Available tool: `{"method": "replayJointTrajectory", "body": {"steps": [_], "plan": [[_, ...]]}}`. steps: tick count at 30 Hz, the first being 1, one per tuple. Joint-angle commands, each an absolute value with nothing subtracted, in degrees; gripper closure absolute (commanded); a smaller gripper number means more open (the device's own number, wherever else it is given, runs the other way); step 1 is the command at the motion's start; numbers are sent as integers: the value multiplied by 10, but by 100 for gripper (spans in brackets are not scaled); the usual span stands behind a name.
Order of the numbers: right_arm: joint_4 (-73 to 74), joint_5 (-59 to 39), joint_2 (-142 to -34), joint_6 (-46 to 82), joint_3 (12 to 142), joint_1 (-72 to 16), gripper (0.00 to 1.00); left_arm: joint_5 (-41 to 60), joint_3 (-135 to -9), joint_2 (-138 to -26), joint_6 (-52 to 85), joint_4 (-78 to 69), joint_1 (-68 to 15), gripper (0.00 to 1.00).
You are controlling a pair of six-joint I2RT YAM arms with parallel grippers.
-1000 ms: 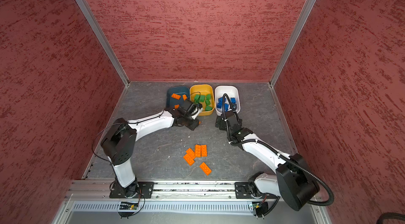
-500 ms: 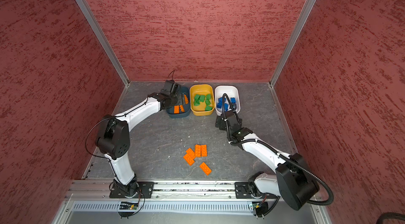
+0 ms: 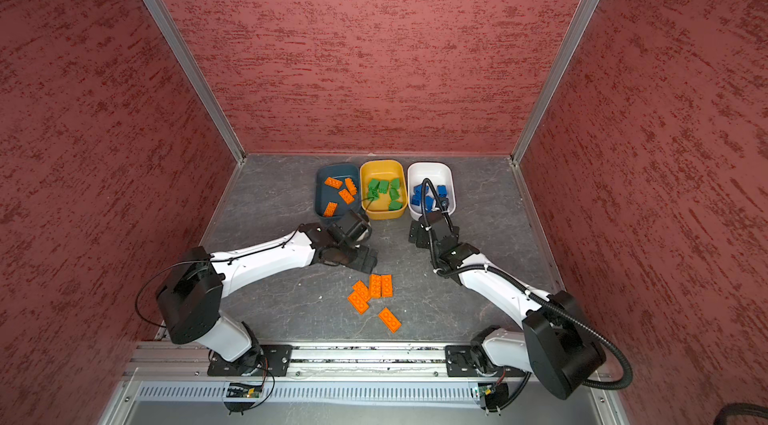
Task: Sort the legos into containers by color
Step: 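Lower left gripper to the loose orange bricks and grasp one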
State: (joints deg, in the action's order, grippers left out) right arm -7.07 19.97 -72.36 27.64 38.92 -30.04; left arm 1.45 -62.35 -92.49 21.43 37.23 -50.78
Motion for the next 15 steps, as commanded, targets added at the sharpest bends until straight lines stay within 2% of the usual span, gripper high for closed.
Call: {"method": "replayJointTrajectory", "body": {"steps": [1, 9, 15], "plan": [[-58, 207, -734, 282, 386, -296, 1, 49, -642, -952, 197, 408, -553, 1], [-51, 202, -736, 280, 387, -296, 1, 9, -691, -1051, 164, 429, -588, 1], [-60, 211, -726, 278, 385, -297, 1, 22, -681, -1061, 153, 413, -578, 30]]}}
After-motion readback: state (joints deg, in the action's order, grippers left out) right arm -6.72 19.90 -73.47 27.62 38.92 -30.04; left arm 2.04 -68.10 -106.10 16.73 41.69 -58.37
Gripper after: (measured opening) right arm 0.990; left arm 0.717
